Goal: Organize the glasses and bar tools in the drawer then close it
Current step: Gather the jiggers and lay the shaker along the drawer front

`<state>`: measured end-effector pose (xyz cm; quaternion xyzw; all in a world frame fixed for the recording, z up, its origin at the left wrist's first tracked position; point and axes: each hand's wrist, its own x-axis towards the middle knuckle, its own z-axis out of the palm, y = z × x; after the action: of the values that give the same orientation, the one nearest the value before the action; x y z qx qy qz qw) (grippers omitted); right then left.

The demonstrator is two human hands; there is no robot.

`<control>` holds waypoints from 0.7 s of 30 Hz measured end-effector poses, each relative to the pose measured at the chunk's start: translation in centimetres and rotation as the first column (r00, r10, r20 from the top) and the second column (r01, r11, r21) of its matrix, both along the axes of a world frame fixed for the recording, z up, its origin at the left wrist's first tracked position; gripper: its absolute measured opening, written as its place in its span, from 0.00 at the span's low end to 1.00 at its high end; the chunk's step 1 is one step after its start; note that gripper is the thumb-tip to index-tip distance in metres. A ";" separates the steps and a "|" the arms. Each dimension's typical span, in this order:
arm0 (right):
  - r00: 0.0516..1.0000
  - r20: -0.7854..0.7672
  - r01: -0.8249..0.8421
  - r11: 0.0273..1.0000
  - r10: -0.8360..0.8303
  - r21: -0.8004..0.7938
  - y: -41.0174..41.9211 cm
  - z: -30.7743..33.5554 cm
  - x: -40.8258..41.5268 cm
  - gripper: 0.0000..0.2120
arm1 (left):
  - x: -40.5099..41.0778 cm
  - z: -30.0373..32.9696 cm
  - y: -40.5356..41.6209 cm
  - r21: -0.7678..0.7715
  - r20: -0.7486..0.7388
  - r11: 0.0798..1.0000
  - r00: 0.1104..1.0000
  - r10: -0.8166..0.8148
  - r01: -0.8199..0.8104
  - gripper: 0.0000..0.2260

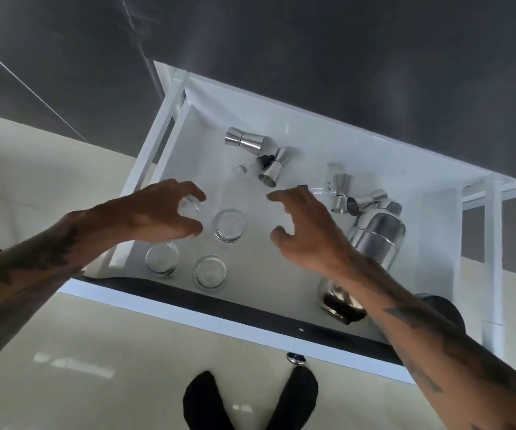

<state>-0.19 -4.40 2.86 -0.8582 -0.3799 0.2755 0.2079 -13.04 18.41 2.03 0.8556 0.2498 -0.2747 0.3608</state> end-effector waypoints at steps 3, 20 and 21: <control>0.939 0.135 0.323 0.946 -0.315 -0.035 -1.3 -0.7 4.1 0.18 | 1.2 1.7 -0.3 -0.032 0.039 0.998 0.998 0.053 -0.052 0.29; 0.963 0.066 0.267 0.961 -0.262 -0.078 5.5 -5.7 6.9 0.20 | 14.2 -2.9 -1.3 0.608 0.242 0.775 0.890 -0.386 0.170 0.21; 0.964 0.064 0.261 0.962 -0.256 -0.080 5.1 -5.7 6.9 0.20 | 14.3 -3.1 -1.3 0.636 0.220 0.751 0.893 -0.394 0.175 0.20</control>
<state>6.68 0.72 -2.80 -0.9158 -0.2575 0.2396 0.1941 1.27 17.14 -1.09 0.9872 0.1222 -0.0814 0.0614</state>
